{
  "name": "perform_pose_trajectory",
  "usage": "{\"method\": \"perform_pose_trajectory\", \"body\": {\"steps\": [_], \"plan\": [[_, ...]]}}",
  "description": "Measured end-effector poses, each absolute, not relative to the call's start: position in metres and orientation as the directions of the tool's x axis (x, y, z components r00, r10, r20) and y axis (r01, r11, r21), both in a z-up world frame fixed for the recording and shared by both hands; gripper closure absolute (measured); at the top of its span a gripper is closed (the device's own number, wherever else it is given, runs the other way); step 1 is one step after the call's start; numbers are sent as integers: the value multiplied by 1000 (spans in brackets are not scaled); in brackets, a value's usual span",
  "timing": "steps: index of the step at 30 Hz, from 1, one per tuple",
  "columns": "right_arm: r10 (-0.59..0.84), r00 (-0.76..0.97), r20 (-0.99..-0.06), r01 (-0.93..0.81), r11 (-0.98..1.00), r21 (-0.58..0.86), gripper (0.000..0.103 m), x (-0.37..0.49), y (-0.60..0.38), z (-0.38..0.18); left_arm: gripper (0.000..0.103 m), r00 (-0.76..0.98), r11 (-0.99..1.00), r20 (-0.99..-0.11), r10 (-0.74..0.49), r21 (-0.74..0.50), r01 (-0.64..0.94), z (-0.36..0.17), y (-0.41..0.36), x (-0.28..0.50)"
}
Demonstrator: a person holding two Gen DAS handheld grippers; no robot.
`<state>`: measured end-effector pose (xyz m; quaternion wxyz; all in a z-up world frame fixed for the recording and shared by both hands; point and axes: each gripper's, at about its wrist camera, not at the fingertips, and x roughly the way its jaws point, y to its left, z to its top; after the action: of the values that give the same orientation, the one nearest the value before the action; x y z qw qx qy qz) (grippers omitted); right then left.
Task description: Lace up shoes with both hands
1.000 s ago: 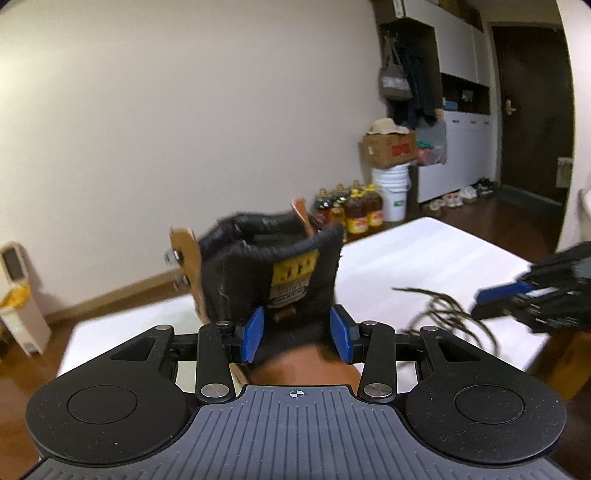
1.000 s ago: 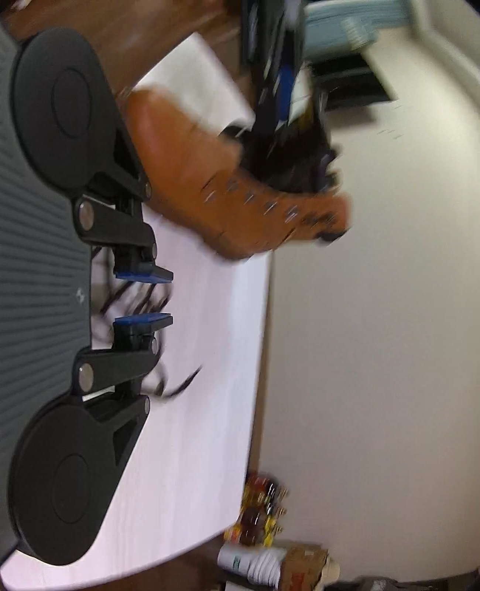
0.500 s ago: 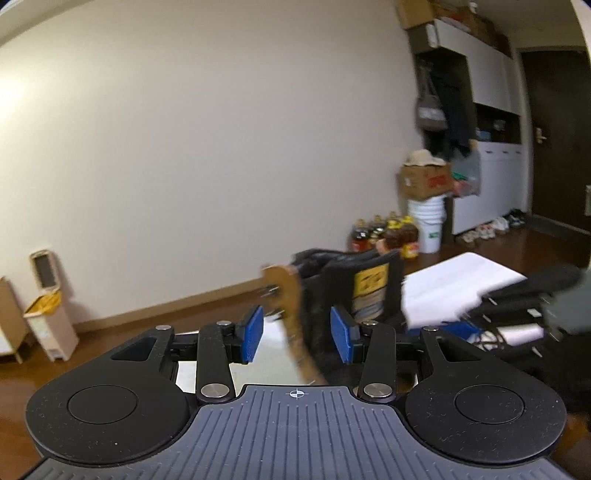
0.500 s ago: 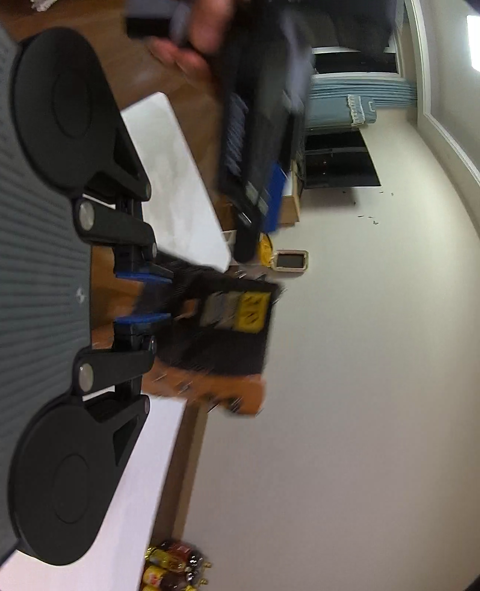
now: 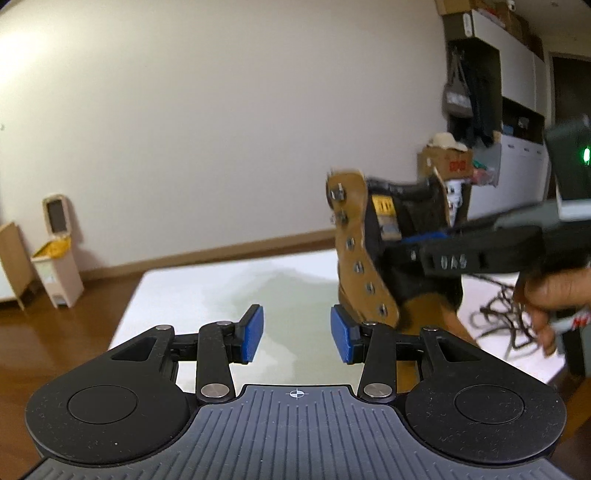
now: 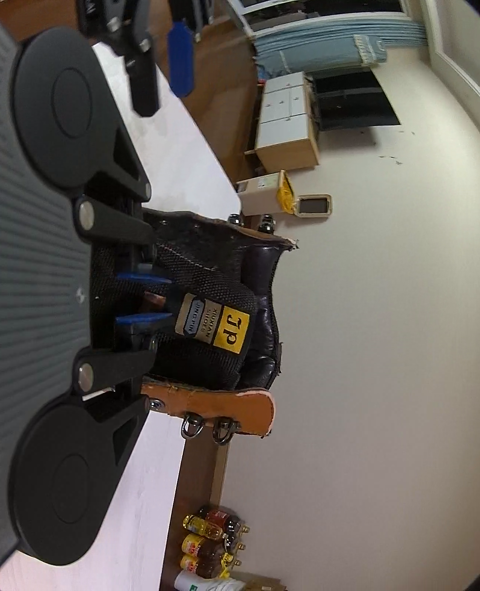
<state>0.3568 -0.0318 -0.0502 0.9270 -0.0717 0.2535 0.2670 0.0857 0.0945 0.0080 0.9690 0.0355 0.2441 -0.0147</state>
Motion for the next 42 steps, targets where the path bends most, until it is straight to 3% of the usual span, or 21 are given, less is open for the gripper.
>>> {"method": "perform_pose_trajectory", "body": {"steps": [6,15,30,33,36,42], "plan": [[500,723,-476,-549,834,43,84,332,-47,-41,59,852,993,-521,-53,65,101,-9,80,78],[500,665,-555,-535,837,115,83,272,-88,-79,59,796,981,-593,-120,55,188,-26,58,57],[485,643,-593,-588,808,24,83,216,-68,-109,60,763,973,-627,-156,34,227,-39,39,52],[488,653,-579,-575,817,41,80,218,-67,-109,60,761,973,-629,-159,29,228,-38,41,54],[462,688,-560,-551,834,11,68,222,-65,-107,60,764,976,-626,-153,27,218,-38,42,57],[478,684,-551,-556,831,31,67,230,-67,-109,66,775,981,-619,-129,37,193,-40,40,68]]}}
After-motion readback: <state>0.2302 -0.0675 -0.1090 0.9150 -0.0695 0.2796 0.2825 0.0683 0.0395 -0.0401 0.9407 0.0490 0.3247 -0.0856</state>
